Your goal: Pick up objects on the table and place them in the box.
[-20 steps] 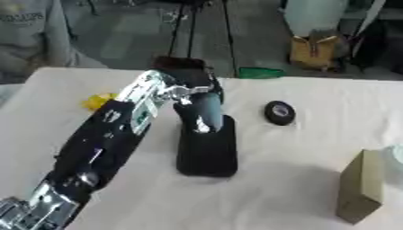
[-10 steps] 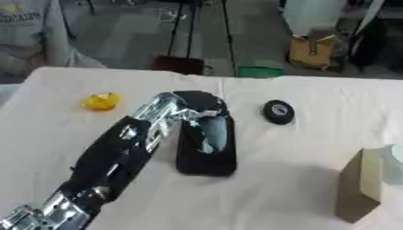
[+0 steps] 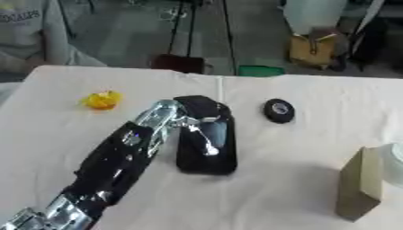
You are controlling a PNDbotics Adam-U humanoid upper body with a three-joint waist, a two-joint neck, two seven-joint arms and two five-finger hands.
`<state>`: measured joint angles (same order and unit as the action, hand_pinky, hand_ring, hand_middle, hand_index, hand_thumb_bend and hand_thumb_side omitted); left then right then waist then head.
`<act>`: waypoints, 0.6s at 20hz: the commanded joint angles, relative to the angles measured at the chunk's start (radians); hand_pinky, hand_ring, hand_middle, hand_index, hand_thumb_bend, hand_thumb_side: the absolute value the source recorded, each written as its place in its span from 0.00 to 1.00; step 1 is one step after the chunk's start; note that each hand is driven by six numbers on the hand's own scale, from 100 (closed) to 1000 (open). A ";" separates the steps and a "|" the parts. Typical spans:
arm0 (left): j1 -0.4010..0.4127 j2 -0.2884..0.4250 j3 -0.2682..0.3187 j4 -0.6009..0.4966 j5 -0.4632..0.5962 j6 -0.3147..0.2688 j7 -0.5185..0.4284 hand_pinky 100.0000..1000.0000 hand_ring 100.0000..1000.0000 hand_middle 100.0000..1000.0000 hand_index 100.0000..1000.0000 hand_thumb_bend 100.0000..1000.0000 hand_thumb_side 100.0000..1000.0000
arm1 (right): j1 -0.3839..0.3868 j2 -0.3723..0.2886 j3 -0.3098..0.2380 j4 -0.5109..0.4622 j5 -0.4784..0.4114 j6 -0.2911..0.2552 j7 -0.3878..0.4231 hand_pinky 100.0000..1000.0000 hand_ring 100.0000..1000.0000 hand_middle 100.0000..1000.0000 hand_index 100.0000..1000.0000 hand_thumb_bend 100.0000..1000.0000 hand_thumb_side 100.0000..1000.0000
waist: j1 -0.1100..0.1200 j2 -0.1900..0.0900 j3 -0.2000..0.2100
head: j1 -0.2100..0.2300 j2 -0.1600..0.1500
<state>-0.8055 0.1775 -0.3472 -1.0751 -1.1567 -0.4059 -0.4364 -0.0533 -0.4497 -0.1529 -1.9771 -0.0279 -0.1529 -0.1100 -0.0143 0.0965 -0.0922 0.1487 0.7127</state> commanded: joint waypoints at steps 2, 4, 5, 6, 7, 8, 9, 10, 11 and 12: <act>0.008 0.049 0.045 -0.120 0.082 0.015 0.053 0.85 0.83 0.86 0.90 0.34 1.00 | -0.007 -0.014 -0.008 -0.023 -0.003 -0.001 0.000 0.54 0.53 0.74 0.83 0.54 0.51 | -0.004 -0.010 0.005 | 0.000 0.002; 0.033 0.073 0.083 -0.216 0.155 0.046 0.099 0.75 0.79 0.83 0.88 0.29 1.00 | -0.005 -0.014 -0.010 -0.023 -0.002 -0.001 -0.003 0.54 0.53 0.74 0.83 0.53 0.51 | -0.004 -0.010 0.010 | -0.005 0.003; 0.047 0.086 0.100 -0.264 0.196 0.068 0.121 0.71 0.77 0.82 0.87 0.27 0.97 | -0.005 -0.014 -0.011 -0.023 -0.001 -0.001 -0.003 0.54 0.53 0.74 0.83 0.53 0.51 | -0.004 -0.009 0.012 | -0.006 0.003; 0.060 0.097 0.111 -0.305 0.235 0.090 0.135 0.55 0.72 0.78 0.85 0.23 0.89 | -0.004 -0.014 -0.012 -0.023 -0.001 -0.001 -0.004 0.54 0.53 0.74 0.83 0.53 0.51 | -0.004 -0.009 0.013 | -0.007 0.003; 0.089 0.113 0.157 -0.369 0.316 0.125 0.190 0.52 0.71 0.76 0.84 0.23 0.88 | -0.003 -0.013 -0.014 -0.023 0.001 -0.001 -0.006 0.54 0.53 0.74 0.83 0.53 0.51 | -0.005 -0.008 0.019 | -0.013 0.003; 0.115 0.133 0.182 -0.424 0.403 0.158 0.234 0.51 0.71 0.76 0.84 0.22 0.87 | -0.002 -0.013 -0.016 -0.023 0.002 -0.001 -0.008 0.54 0.53 0.74 0.83 0.53 0.51 | -0.005 -0.008 0.020 | -0.014 0.003; 0.147 0.152 0.214 -0.476 0.494 0.188 0.279 0.45 0.69 0.74 0.83 0.18 0.87 | -0.001 -0.014 -0.017 -0.023 0.003 -0.001 -0.009 0.54 0.53 0.74 0.83 0.53 0.51 | -0.005 -0.007 0.024 | -0.017 0.003; 0.181 0.172 0.243 -0.526 0.587 0.211 0.321 0.45 0.69 0.74 0.83 0.18 0.87 | 0.000 -0.014 -0.018 -0.023 0.004 -0.002 -0.011 0.54 0.53 0.74 0.83 0.53 0.51 | -0.005 -0.007 0.026 | -0.018 0.004; 0.214 0.191 0.271 -0.565 0.671 0.233 0.353 0.42 0.68 0.73 0.83 0.16 0.89 | 0.001 -0.015 -0.020 -0.023 0.005 -0.002 -0.012 0.54 0.53 0.74 0.83 0.53 0.51 | -0.005 -0.006 0.028 | -0.019 0.004; 0.237 0.207 0.291 -0.594 0.738 0.251 0.373 0.42 0.68 0.73 0.83 0.16 0.89 | 0.001 -0.015 -0.020 -0.023 0.006 -0.002 -0.013 0.54 0.53 0.74 0.83 0.53 0.51 | -0.005 -0.006 0.028 | -0.019 0.004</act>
<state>-0.5582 0.3430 -0.0935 -1.6034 -0.5129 -0.1789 -0.1031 -0.0466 -0.4456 -0.1604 -1.9771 -0.0271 -0.1546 -0.1183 -0.0186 0.1002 -0.0633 0.1318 0.7129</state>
